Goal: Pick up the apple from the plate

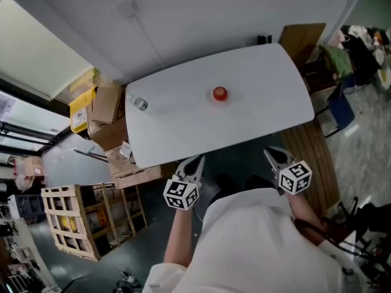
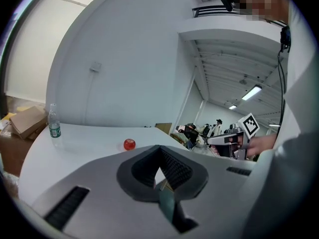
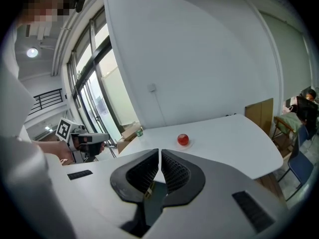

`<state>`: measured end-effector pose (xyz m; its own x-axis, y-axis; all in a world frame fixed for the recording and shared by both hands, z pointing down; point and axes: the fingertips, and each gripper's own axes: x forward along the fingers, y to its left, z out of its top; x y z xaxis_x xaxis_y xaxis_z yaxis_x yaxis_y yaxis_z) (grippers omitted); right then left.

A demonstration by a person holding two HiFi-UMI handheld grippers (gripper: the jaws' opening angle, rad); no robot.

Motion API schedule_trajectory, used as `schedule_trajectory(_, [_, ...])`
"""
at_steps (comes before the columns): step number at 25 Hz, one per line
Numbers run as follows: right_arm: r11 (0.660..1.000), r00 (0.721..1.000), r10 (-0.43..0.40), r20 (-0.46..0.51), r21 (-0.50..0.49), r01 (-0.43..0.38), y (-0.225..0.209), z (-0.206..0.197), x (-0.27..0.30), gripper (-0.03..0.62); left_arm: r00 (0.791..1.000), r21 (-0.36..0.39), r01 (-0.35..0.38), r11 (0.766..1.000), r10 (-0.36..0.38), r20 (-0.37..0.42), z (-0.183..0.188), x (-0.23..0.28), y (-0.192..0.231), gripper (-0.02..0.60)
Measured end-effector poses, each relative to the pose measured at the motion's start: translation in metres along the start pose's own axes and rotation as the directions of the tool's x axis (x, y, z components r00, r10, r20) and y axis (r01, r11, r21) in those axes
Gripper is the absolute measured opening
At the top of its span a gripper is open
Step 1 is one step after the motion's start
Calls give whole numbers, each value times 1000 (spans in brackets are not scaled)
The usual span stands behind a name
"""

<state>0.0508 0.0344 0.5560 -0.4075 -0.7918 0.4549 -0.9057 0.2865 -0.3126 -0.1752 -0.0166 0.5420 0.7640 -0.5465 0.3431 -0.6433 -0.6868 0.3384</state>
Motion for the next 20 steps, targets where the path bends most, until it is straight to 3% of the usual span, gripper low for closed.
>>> schedule_trajectory(12, [999,999,-41,-20,10,41,-4,-1,-5,38,998,-11,60,998,-60,-20,-5,25,-4,1])
schedule_trajectory(20, [1000,1000,14,-20,3,-14,-19,13,15,38,999,-10,34,999,-35,-23,4,53,-8,2])
